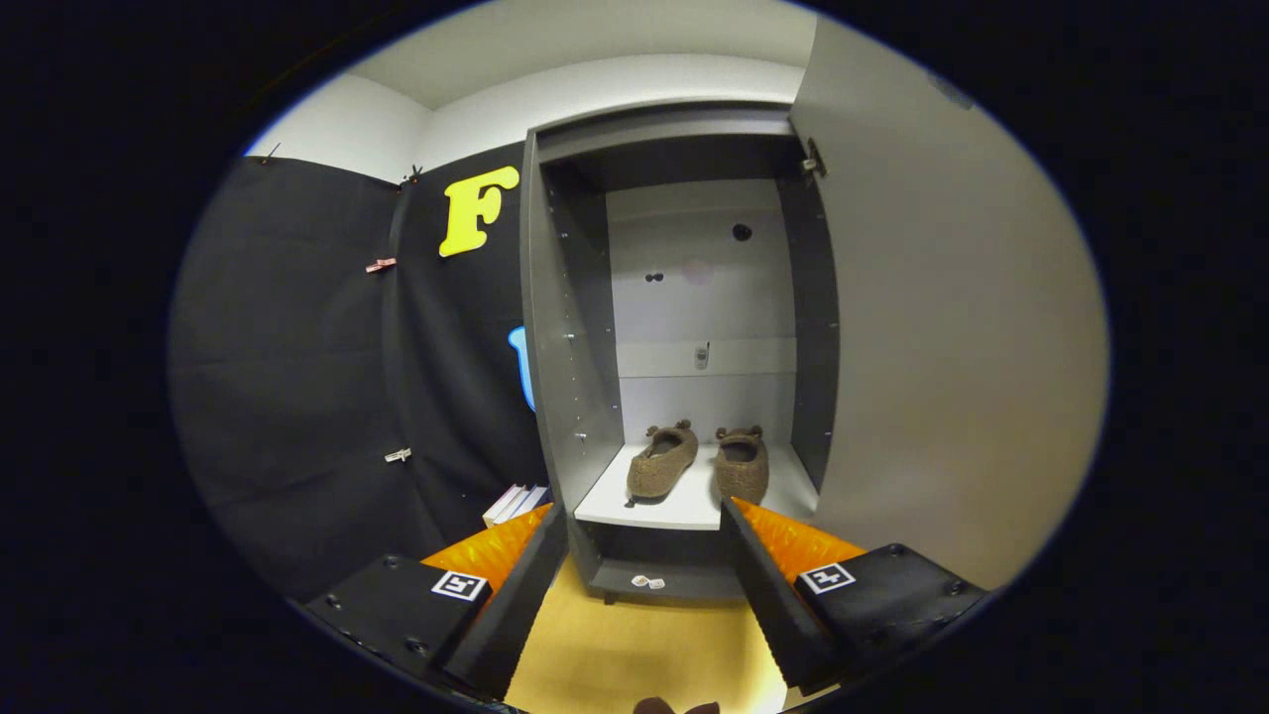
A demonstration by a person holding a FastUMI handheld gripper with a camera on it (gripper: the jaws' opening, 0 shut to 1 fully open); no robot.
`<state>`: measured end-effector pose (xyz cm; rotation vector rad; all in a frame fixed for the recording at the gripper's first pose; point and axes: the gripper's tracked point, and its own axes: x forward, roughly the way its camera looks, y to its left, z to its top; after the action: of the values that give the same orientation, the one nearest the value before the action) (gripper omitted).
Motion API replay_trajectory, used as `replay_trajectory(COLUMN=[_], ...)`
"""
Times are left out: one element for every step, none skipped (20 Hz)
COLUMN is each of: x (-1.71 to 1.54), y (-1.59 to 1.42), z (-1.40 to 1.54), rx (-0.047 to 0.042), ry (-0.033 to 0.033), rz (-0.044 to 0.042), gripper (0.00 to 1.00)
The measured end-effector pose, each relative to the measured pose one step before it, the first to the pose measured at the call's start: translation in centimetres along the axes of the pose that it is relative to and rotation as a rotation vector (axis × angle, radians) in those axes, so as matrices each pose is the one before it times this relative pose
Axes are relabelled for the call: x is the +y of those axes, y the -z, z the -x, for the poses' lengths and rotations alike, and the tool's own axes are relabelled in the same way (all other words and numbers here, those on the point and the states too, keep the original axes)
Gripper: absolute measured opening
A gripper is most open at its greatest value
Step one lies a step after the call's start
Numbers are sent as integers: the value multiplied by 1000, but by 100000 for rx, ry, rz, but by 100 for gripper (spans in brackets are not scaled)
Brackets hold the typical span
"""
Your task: Open the shoe cabinet door, grab the shoes and put them into the shoe cabinet, then close the shoe cabinet door.
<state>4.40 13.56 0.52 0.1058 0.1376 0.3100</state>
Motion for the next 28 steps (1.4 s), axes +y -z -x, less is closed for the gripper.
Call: replay_trajectory(x=[-204, -512, -441, -567, -292, -373, -421, -836, -803, -877, -790, -1043, -1136, -1343, -1197, -1410, -1588, -1826, -2404, -2425, -2164, -2204, -1847, -1517, -925, -439, -15, 451], y=[-279, -388, -375, -213, -337, 56, 221, 90, -162, -51, -25, -91, -112, -5, -26, -223, -296, -420, -509, -240, -173, 135, 346, 138, 275, 335, 228, 139], z=[1503, 1632, 1359, 1602, 1475, 1364, 1134, 1133, 1045, 1061, 1023, 1049, 659, 844, 683, 518, 334, 196, -292, -452, -628, -776, -750, -950, -806, -701, -780, -511], rx=[-314, -674, -655, -335, -236, 383, 1292, 1117, 579, 576, 548, 409, 199, 267, 102, -913, -211, -1308, -1164, -762, -510, -1478, -798, -925, 378, 1094, 239, 4], ry=[-149, 508, 470, 731, 56, -589, -5, 535, 479, 761, 290, 756, 1234, 1118, 1281, 683, 2044, 2007, 4336, 4627, 4947, 3606, 4091, 2317, 2590, 1042, 569, -678], rz=[892, 626, 752, 225, -293, -611, -635, -774, -847, -1097, -1318, -1063, -783, -414, -95, 198, -527, -989, -1353, -1828, -1724, -827, -31, 131, -129, -148, -78, 718], gripper=[98, 98, 98, 98, 98, 98, 98, 98, 98, 98, 98, 98, 98, 98, 98, 98, 98, 98, 98, 98, 98, 98, 98, 98, 98, 98, 98, 98])
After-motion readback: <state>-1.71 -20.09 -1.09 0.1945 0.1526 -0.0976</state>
